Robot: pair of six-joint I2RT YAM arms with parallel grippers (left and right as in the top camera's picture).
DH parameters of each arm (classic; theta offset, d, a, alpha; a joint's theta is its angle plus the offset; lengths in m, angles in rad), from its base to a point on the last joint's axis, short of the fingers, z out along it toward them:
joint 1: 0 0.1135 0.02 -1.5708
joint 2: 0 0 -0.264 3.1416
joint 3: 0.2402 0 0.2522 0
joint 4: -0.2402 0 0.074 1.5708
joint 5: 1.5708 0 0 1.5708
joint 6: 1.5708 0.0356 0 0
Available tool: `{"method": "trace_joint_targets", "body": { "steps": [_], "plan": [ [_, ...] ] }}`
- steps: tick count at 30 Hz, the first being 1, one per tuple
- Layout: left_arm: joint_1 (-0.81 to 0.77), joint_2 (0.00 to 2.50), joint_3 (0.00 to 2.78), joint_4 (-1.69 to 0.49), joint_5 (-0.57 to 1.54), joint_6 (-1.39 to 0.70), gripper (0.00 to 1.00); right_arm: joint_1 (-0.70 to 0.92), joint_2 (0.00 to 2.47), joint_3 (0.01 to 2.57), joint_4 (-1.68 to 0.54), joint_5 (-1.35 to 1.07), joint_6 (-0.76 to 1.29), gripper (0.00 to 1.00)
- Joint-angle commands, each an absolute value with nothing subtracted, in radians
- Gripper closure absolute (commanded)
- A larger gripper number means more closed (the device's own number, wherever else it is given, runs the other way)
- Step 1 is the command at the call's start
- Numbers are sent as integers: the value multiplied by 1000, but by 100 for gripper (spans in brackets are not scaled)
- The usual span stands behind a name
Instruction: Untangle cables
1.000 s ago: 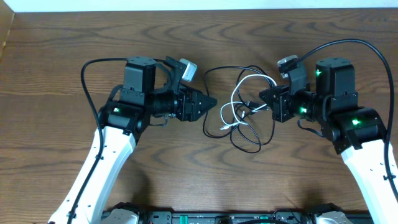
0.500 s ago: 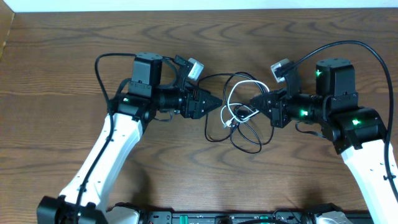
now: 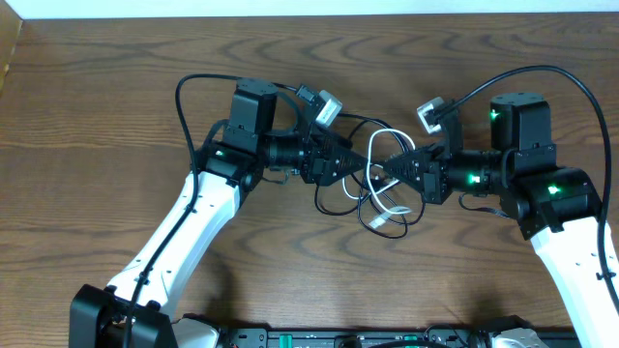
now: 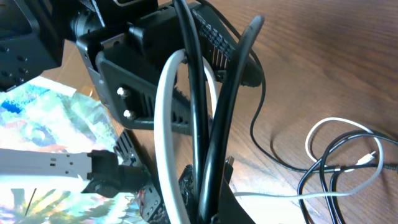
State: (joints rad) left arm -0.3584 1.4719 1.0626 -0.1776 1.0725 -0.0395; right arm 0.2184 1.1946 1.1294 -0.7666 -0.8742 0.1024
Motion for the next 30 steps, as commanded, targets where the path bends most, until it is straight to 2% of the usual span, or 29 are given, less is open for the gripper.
{"method": "trace_joint_targets", "body": {
  "steps": [1, 3, 5, 12, 22, 29, 30],
  "plan": [
    [-361, 1477, 1077, -151, 1089, -69, 48, 223, 1178, 1142, -767, -912, 91, 99],
    [-361, 1477, 1077, -151, 1088, -69, 67, 223, 1178, 1142, -768, -912, 89, 99],
    [-361, 1477, 1077, -151, 1088, -69, 92, 222, 1178, 1142, -767, -907, 89, 99],
    [-361, 1476, 1077, -151, 1088, -71, 92, 222, 1178, 1142, -773, -876, 88, 99],
    [-361, 1473, 1077, -151, 1039, -112, 93, 258, 1196, 1142, -908, -279, 120, 99],
    [-361, 1468, 1077, -155, 1036, -118, 92, 263, 1234, 1142, -932, -215, 120, 99],
    [-361, 1460, 1077, -158, 1036, -122, 93, 263, 1244, 1142, -934, -187, 125, 93]
  ]
}}
